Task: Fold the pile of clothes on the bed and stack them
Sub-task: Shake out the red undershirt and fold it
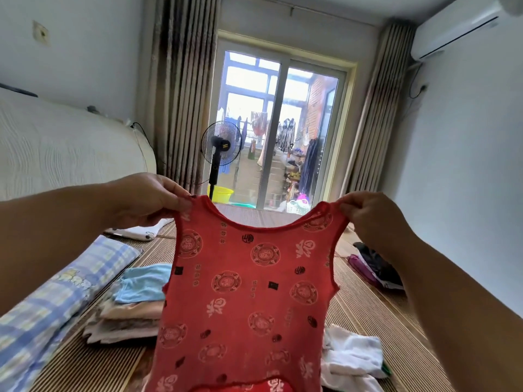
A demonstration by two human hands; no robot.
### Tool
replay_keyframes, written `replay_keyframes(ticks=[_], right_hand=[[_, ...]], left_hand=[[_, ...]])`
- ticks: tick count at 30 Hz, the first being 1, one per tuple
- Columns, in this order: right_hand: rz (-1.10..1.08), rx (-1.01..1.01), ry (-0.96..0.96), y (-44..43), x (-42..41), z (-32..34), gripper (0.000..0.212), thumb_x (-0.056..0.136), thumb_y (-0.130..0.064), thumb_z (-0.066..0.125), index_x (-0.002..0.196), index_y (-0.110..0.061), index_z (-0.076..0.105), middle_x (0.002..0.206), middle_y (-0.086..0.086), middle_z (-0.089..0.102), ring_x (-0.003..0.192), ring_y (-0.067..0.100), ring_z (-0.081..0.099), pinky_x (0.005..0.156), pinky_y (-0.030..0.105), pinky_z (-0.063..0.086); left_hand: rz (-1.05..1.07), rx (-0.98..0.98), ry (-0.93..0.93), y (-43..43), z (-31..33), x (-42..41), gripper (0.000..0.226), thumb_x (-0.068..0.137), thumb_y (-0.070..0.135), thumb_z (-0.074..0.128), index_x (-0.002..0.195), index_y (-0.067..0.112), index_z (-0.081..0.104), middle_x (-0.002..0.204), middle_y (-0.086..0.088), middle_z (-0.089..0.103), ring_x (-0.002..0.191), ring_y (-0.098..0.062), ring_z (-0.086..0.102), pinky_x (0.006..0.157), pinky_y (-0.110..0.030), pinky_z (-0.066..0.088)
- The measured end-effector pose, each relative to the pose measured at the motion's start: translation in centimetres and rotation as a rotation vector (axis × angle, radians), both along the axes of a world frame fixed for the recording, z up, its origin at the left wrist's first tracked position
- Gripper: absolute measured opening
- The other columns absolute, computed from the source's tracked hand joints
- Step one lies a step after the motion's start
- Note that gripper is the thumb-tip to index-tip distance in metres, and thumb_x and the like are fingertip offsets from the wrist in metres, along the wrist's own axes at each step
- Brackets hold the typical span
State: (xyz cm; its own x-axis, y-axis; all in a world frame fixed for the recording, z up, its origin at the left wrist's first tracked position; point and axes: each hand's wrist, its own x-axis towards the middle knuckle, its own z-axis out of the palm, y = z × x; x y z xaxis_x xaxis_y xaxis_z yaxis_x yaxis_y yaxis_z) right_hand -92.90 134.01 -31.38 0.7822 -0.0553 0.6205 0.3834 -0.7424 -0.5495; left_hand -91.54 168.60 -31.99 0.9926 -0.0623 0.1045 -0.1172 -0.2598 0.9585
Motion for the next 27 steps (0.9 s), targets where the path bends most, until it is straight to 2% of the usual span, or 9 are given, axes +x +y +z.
replay_keyframes(ticks=[3, 5, 7, 10, 14, 16, 21, 25, 27], right_hand=[[0.022, 0.079, 0.023, 0.0, -0.4, -0.4, 0.012, 0.092, -0.012, 0.061, 0.092, -0.013, 0.072, 0.078, -0.001, 0.07, 0.061, 0.0, 0.062, 0.055, 0.009, 0.043], [0.063, 0.201, 0.052, 0.0, -0.9, -0.7, 0.008, 0.088, -0.009, 0.066, 0.089, -0.012, 0.073, 0.076, 0.001, 0.072, 0.061, 0.004, 0.065, 0.053, 0.007, 0.046], [0.125, 0.329, 0.117, 0.1, -1.2, -0.9, 0.007, 0.084, -0.005, 0.069, 0.085, -0.01, 0.074, 0.071, 0.002, 0.073, 0.059, 0.004, 0.067, 0.051, 0.01, 0.047], [0.166, 0.48, 0.219, 0.2, -1.5, -1.1, 0.006, 0.082, -0.004, 0.07, 0.081, -0.01, 0.073, 0.067, 0.003, 0.073, 0.057, 0.008, 0.066, 0.057, 0.022, 0.045], [0.188, 0.66, 0.248, 0.3, -1.4, -1.4, 0.004, 0.084, -0.012, 0.071, 0.081, -0.009, 0.068, 0.059, 0.004, 0.068, 0.049, 0.009, 0.061, 0.054, 0.024, 0.043], [0.192, 0.685, 0.246, 0.4, -1.4, -1.4, 0.004, 0.084, -0.011, 0.07, 0.081, -0.01, 0.068, 0.056, 0.003, 0.067, 0.048, 0.009, 0.06, 0.053, 0.024, 0.042], [0.206, 0.674, 0.259, 0.4, -1.6, -1.4, 0.004, 0.083, -0.008, 0.069, 0.079, -0.01, 0.07, 0.063, 0.007, 0.066, 0.06, 0.017, 0.059, 0.058, 0.025, 0.043], [0.174, 0.664, 0.249, -0.1, -1.6, -1.6, 0.004, 0.083, -0.01, 0.07, 0.08, -0.013, 0.07, 0.062, 0.003, 0.068, 0.06, 0.014, 0.061, 0.061, 0.026, 0.044], [0.166, 0.669, 0.247, -0.2, -1.6, -1.8, 0.006, 0.083, -0.009, 0.07, 0.079, -0.014, 0.069, 0.059, 0.001, 0.068, 0.056, 0.012, 0.061, 0.058, 0.025, 0.043]], left_hand=[[0.039, 0.054, -0.015, 0.3, -0.3, 0.0, 0.006, 0.086, 0.002, 0.064, 0.085, 0.008, 0.065, 0.065, -0.005, 0.068, 0.045, -0.003, 0.058, 0.038, -0.015, 0.029], [0.066, 0.131, -0.008, 0.7, -0.6, 0.2, 0.007, 0.089, 0.008, 0.063, 0.084, 0.013, 0.062, 0.065, -0.003, 0.062, 0.044, -0.005, 0.05, 0.044, -0.019, 0.025], [0.038, 0.15, 0.059, 0.9, -1.0, 0.4, 0.01, 0.095, 0.013, 0.056, 0.085, 0.015, 0.057, 0.064, -0.003, 0.055, 0.044, -0.009, 0.042, 0.039, -0.018, 0.027], [-0.059, 0.119, 0.276, 0.8, -1.9, 0.3, 0.012, 0.1, 0.016, 0.046, 0.089, 0.017, 0.051, 0.066, -0.006, 0.063, 0.047, -0.014, 0.058, 0.036, -0.019, 0.038], [-0.061, 0.412, 0.339, 0.6, -3.9, 0.5, 0.016, 0.104, 0.02, 0.039, 0.093, 0.013, 0.049, 0.075, -0.012, 0.067, 0.057, -0.022, 0.065, 0.046, -0.02, 0.043], [-0.037, 0.41, 0.287, 0.2, -4.6, 0.9, 0.011, 0.102, 0.019, 0.045, 0.097, 0.012, 0.051, 0.079, -0.011, 0.069, 0.056, -0.02, 0.065, 0.045, -0.021, 0.043], [-0.02, 0.111, 0.117, -0.2, -5.5, 1.9, 0.013, 0.091, 0.015, 0.064, 0.085, 0.012, 0.053, 0.075, -0.01, 0.073, 0.061, -0.013, 0.068, 0.044, -0.018, 0.044], [0.009, 0.381, 0.156, -0.6, -6.4, 1.8, 0.012, 0.096, 0.02, 0.058, 0.089, 0.011, 0.053, 0.063, -0.007, 0.068, 0.048, -0.014, 0.057, 0.042, -0.017, 0.035], [0.015, 0.43, 0.158, -0.9, -6.9, 1.6, 0.011, 0.096, 0.019, 0.057, 0.091, 0.01, 0.053, 0.057, -0.003, 0.066, 0.046, -0.013, 0.058, 0.04, -0.018, 0.035]])
